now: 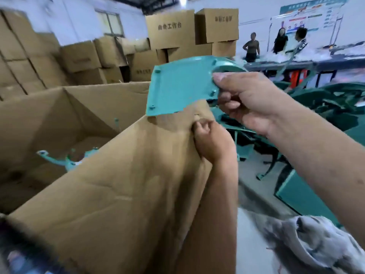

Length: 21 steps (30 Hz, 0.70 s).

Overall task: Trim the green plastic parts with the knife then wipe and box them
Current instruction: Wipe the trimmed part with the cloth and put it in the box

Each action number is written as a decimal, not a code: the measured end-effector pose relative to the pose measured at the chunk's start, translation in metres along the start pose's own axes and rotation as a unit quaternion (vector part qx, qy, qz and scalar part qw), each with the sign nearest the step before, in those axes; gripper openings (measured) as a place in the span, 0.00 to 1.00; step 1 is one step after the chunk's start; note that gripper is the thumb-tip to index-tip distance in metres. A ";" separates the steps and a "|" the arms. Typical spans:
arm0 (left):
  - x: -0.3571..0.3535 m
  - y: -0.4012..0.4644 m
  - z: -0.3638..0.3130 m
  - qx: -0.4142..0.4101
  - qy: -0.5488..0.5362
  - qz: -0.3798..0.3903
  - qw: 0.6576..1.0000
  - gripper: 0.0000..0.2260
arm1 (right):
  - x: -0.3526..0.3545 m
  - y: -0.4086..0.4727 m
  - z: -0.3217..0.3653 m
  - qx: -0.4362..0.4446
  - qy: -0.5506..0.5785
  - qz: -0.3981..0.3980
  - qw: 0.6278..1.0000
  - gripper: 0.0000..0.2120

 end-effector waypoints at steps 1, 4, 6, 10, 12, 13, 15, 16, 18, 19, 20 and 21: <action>-0.009 0.000 -0.001 0.007 0.027 0.020 0.999 0.07 | -0.023 0.014 -0.002 -0.024 -0.007 0.025 0.999 0.06; -0.023 0.010 -0.006 0.012 0.111 0.037 0.993 0.13 | -0.082 0.047 -0.002 -0.061 -0.052 0.086 0.993 0.01; -0.024 0.008 -0.013 0.007 0.110 0.041 0.993 0.21 | -0.107 0.059 -0.004 -0.079 -0.124 0.122 0.982 0.03; -0.025 0.010 -0.005 0.032 0.055 0.058 0.996 0.25 | -0.105 0.079 -0.011 -0.052 -0.243 0.064 0.967 0.11; -0.025 0.014 -0.001 0.030 0.059 0.064 0.996 0.27 | -0.091 0.079 -0.011 -0.016 -0.253 0.037 0.967 0.10; -0.025 0.018 -0.001 0.004 0.100 0.055 0.993 0.24 | -0.081 0.076 -0.009 0.003 -0.255 0.027 0.967 0.06; -0.027 0.023 0.000 -0.058 0.205 0.041 0.976 0.11 | -0.049 0.069 -0.003 0.037 -0.246 -0.010 0.969 0.05; -0.028 0.027 0.004 -0.071 0.239 0.038 0.968 0.07 | -0.030 0.062 0.001 0.047 -0.239 -0.029 0.969 0.06; -0.031 0.033 0.020 -0.077 0.273 0.045 0.958 0.04 | 0.018 0.043 0.005 0.047 -0.248 -0.059 0.966 0.06; -0.032 0.032 0.032 -0.075 0.283 0.053 0.955 0.04 | 0.047 0.028 0.003 0.038 -0.264 -0.075 0.961 0.04; -0.033 0.030 0.045 -0.064 0.291 0.066 0.952 0.06 | 0.078 0.012 -0.001 0.026 -0.284 -0.098 0.953 0.04; -0.034 0.027 0.061 -0.050 0.301 0.087 0.948 0.07 | 0.110 -0.006 -0.008 0.013 -0.302 -0.129 0.945 0.04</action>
Point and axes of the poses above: each hand's wrist, its own y-axis towards the middle knuckle, its own x-axis out of the back of the hand, z = x × y, the point moved 7 cm from there along y, towards the middle knuckle, and after that the axes turned 5 degrees about x, right-handed, at the moved point
